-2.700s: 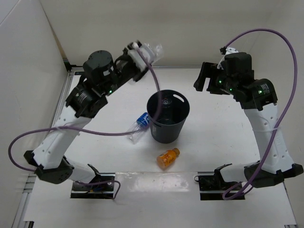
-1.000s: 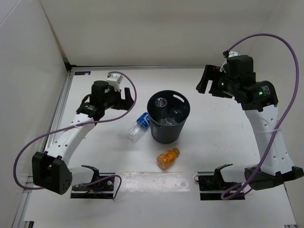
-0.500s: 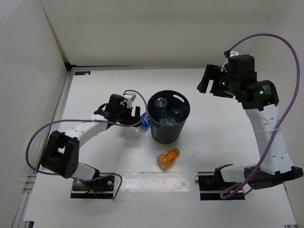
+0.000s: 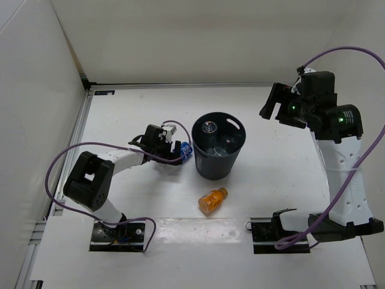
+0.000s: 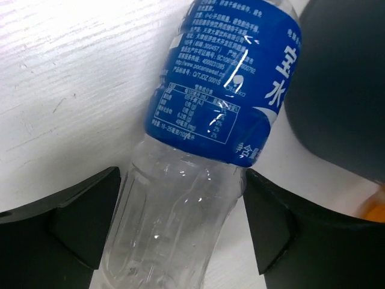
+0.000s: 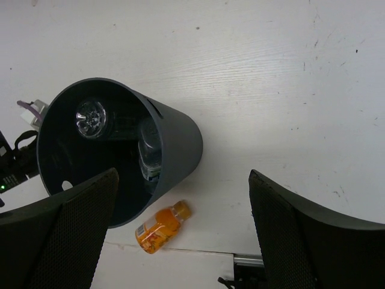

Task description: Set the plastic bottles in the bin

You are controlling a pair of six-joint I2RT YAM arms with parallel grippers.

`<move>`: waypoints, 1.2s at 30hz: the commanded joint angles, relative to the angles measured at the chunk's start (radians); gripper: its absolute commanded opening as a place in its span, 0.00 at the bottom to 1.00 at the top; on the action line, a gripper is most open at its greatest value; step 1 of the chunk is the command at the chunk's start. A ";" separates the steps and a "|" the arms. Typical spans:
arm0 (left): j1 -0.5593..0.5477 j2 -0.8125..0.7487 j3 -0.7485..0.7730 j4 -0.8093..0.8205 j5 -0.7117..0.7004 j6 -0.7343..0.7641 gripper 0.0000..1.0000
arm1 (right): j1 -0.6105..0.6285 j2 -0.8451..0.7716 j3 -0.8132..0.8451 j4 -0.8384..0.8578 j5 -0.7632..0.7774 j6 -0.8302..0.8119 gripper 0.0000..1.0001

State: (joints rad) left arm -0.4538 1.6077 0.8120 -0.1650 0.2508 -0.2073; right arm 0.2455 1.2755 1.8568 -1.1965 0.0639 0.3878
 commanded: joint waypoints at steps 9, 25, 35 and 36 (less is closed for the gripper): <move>0.124 -0.150 0.021 -0.008 0.030 -0.058 0.40 | -0.052 -0.038 -0.036 0.017 -0.090 0.037 0.90; 0.144 -0.235 0.652 0.197 0.111 -0.213 0.41 | -0.009 0.007 -0.045 0.057 -0.119 0.042 0.90; -0.097 -0.164 0.466 0.662 0.183 -0.454 0.50 | -0.029 -0.036 -0.080 0.052 -0.115 0.045 0.90; -0.109 -0.163 0.446 0.695 0.185 -0.477 0.52 | -0.031 -0.036 -0.082 0.049 -0.113 0.045 0.90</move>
State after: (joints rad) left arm -0.5266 1.4502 1.3048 0.3672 0.4046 -0.5926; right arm 0.2234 1.2755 1.7763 -1.1694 -0.0425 0.4274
